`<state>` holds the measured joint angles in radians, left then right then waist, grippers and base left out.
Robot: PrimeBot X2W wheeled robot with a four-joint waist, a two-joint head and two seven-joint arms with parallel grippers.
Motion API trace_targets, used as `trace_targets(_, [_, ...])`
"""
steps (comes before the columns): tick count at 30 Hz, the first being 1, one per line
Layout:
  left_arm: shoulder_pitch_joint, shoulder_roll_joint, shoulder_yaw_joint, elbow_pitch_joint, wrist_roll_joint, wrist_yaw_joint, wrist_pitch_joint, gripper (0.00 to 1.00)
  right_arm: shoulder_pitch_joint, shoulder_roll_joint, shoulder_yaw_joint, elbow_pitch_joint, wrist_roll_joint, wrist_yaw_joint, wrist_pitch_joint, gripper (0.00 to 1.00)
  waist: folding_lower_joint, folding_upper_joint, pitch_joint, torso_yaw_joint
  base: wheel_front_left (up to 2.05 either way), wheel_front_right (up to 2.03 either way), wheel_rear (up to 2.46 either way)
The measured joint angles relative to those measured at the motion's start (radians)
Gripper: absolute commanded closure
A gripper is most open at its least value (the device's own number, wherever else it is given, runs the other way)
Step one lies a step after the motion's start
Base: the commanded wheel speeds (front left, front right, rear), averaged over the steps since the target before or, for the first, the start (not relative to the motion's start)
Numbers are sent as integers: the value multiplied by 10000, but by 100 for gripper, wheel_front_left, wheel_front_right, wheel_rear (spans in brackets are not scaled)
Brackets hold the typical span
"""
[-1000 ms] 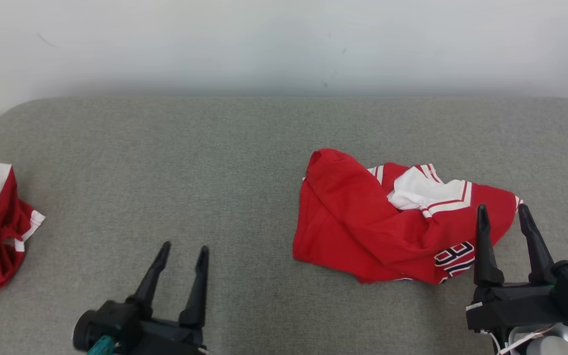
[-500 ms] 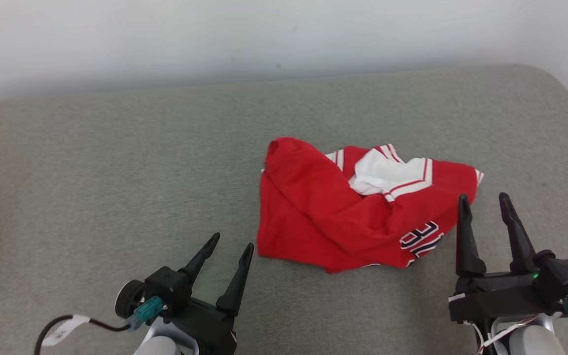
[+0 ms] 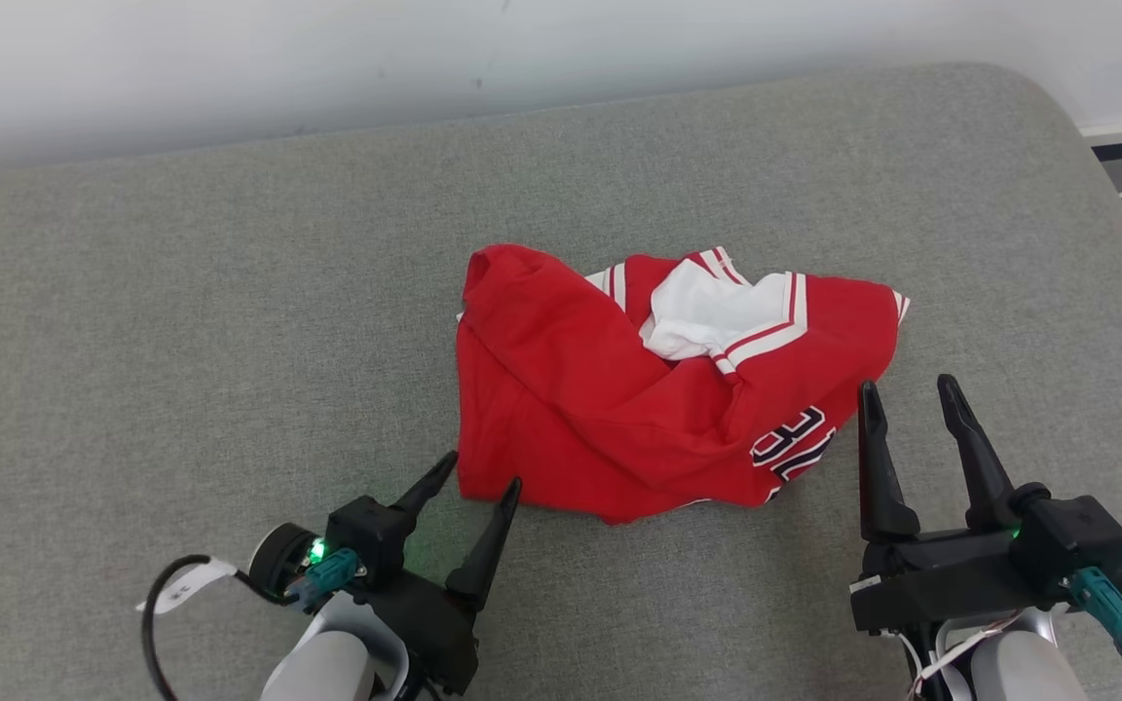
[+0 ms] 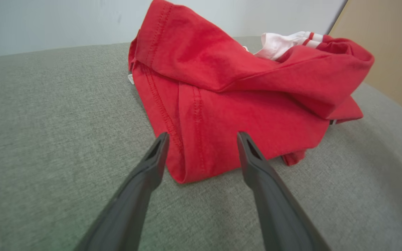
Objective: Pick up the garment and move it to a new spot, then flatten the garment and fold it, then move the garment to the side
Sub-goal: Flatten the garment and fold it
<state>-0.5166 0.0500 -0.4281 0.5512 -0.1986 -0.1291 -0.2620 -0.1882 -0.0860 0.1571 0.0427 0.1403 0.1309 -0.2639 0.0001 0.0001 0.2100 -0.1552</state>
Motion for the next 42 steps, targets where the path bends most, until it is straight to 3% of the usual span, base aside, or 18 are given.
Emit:
trace_targets(15, [-636, 8, -531, 1528, -98, -10, 0, 0, -84, 12, 186, 134, 46, 2, -2, 0, 0, 0, -58, -248, 0, 0, 0])
trace_targets(16, [-671, 6, -569, 1590, -117, -10, 0, 13, -85, 12, 188, 136, 46, 0, -2, 0, 0, 0, -57, -265, 0, 0, 0])
trace_targets(17, [-700, 0, -604, 1630, -128, -10, 0, 59, -86, 10, 190, 140, 46, 0, -2, 0, 0, 0, -56, -282, 0, 0, 0])
trace_targets(18, [-755, -2, -614, 1657, -157, -10, 0, 85, -87, 10, 196, 142, 46, 2, -2, 0, -1, 0, -57, -299, 0, 0, 0])
trace_targets(19, [-819, 0, -617, 1661, -184, -10, 0, 100, -87, 10, 198, 144, 46, 2, -2, 0, -1, -1, -58, -311, 0, 0, 0])
trace_targets(26, [-847, 0, -322, 1139, -192, 33, 0, 100, -57, 13, 44, 178, 46, 2, -2, 0, -1, -1, -102, -155, 0, 0, 0])
trace_targets(42, [834, 491, 1361, -3043, 111, 704, -2, 100, 32, -15, 2, 270, 46, 2, 0, 0, -2, -1, -384, 1572, 0, 0, 0])
